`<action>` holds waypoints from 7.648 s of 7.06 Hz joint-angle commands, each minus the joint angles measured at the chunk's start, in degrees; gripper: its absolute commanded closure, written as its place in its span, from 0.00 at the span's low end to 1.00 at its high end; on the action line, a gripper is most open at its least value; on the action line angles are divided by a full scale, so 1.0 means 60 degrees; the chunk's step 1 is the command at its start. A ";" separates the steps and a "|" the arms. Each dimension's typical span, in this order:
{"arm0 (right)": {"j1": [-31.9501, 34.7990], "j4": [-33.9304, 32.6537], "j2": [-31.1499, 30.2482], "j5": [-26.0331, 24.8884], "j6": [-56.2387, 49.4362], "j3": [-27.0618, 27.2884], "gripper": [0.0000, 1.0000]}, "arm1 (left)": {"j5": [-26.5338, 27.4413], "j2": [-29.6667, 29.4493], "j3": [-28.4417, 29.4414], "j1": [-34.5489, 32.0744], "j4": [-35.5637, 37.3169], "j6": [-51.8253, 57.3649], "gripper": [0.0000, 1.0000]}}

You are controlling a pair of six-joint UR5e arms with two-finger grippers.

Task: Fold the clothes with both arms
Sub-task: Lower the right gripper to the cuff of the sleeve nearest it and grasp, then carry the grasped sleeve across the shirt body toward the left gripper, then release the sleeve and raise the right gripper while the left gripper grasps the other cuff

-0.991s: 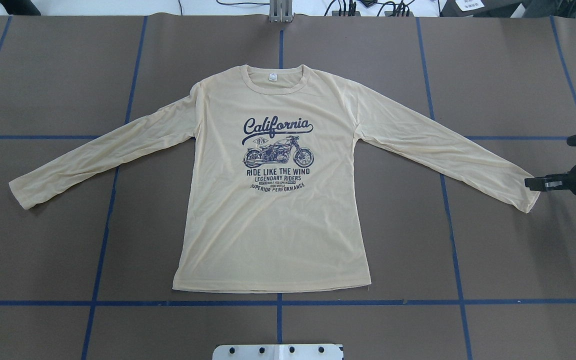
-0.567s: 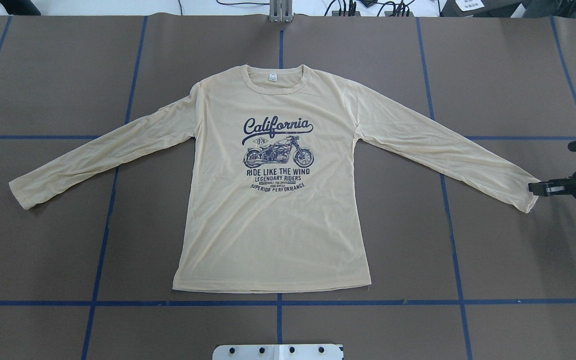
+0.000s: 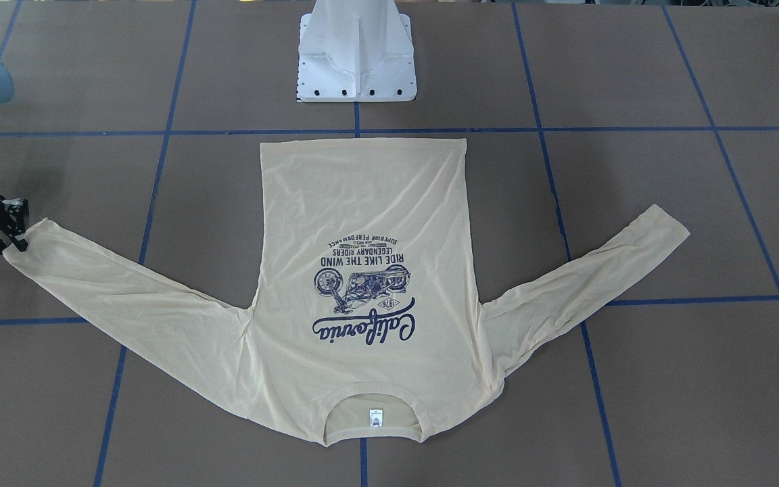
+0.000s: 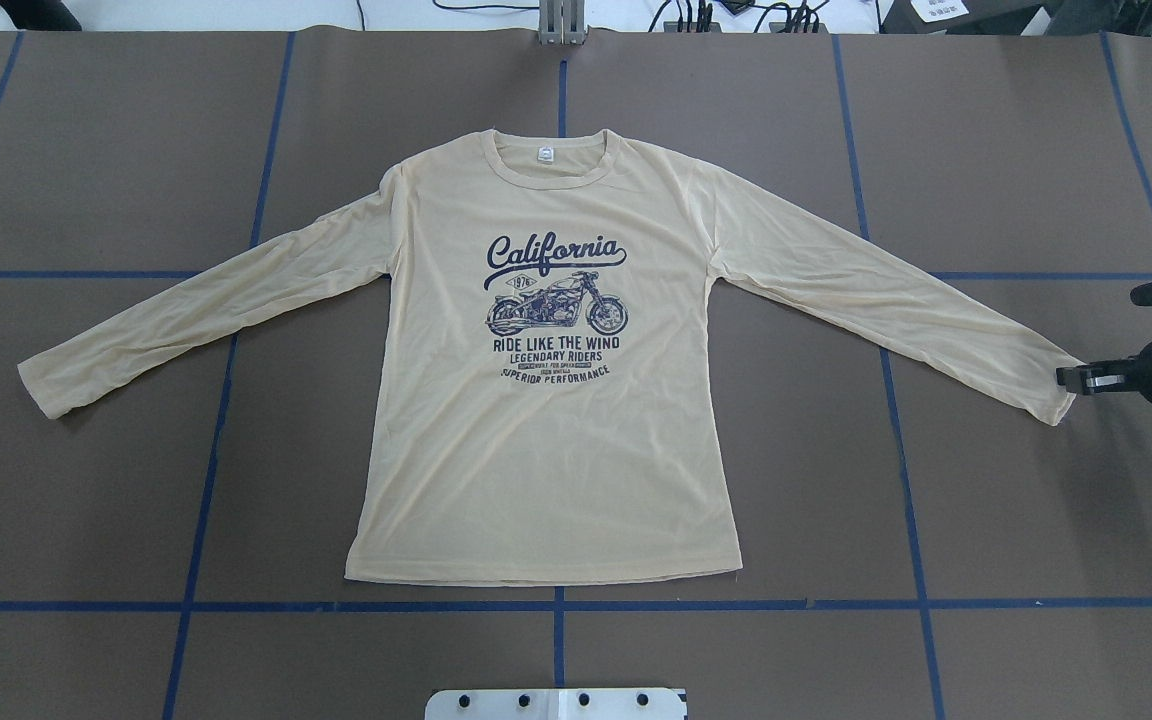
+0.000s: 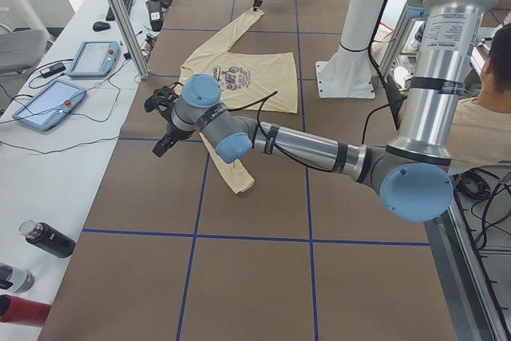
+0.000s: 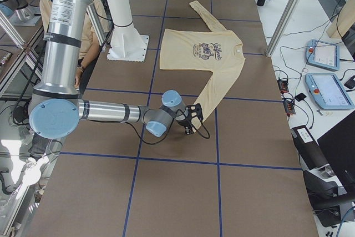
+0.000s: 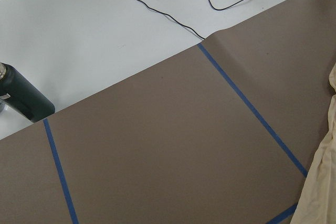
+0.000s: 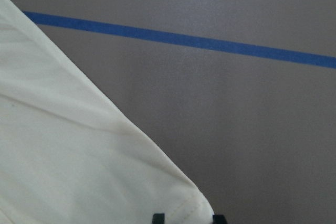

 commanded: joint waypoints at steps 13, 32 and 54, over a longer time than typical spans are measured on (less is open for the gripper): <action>-0.2503 -0.7801 1.0785 -0.3112 0.3888 -0.1748 1.00 | -0.0015 0.0058 0.0001 0.0000 0.0000 -0.0030 0.00; 0.0066 -1.1704 0.8115 0.0551 0.1399 0.3247 0.00 | 0.2501 0.2681 0.0204 0.3657 -0.4102 -0.4127 0.00; 0.2181 -1.1572 0.5056 0.2241 -0.1892 0.4913 0.00 | 0.3809 0.2899 0.1467 0.5523 -0.5523 -0.6915 1.00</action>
